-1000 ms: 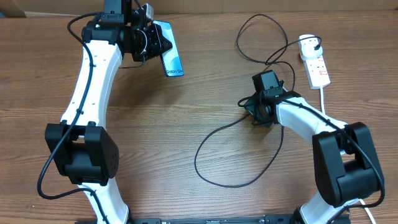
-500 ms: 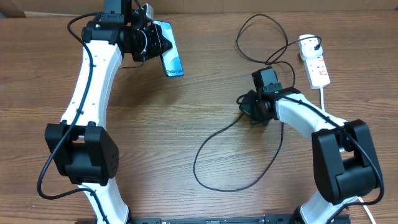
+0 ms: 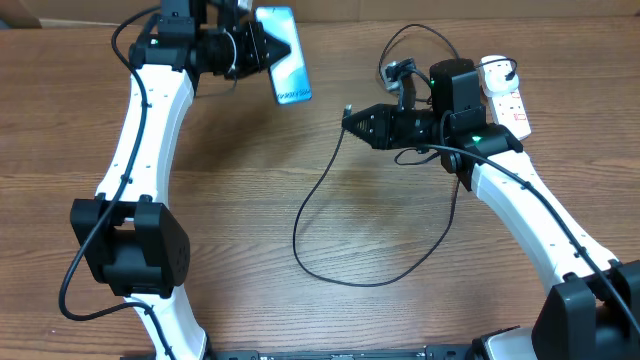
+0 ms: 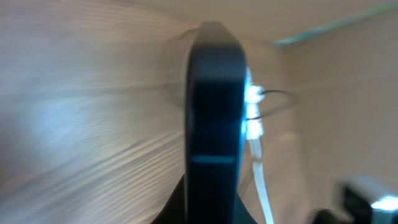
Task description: Plug charger to phone and switch on socket
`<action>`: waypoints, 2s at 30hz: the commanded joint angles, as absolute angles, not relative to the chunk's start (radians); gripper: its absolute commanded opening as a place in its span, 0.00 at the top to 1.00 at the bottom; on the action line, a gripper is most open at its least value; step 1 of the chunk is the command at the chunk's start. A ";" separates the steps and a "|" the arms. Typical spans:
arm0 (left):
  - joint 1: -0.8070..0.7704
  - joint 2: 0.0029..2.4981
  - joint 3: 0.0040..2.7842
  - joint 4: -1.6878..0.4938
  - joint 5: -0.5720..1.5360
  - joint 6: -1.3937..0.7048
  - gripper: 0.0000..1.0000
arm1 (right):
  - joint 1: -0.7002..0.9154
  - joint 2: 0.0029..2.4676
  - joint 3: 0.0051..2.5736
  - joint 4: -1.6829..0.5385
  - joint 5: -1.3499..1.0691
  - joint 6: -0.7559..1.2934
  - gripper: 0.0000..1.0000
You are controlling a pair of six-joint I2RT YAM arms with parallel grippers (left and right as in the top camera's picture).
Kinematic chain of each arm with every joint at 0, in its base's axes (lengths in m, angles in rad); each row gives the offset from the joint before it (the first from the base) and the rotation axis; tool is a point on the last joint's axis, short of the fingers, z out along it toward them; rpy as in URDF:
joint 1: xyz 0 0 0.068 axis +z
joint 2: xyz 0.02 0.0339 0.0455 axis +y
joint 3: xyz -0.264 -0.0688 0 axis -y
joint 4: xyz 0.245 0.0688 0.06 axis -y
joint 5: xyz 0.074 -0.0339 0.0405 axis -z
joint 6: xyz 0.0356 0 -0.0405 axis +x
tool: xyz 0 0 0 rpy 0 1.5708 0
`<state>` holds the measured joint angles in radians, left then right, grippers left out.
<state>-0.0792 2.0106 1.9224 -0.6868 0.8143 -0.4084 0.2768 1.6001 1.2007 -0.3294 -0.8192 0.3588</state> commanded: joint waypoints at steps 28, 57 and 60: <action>-0.068 1.958 1.933 -0.391 1.570 -0.566 0.96 | 0.282 1.600 1.211 -0.157 -1.319 0.356 0.96; -0.101 1.958 1.933 -0.400 1.553 -0.565 0.96 | 0.339 1.600 1.211 -0.080 -1.171 0.476 0.96; -0.100 1.958 1.933 -0.400 1.552 -0.564 0.96 | 0.339 1.600 1.211 -0.079 -1.171 0.488 0.96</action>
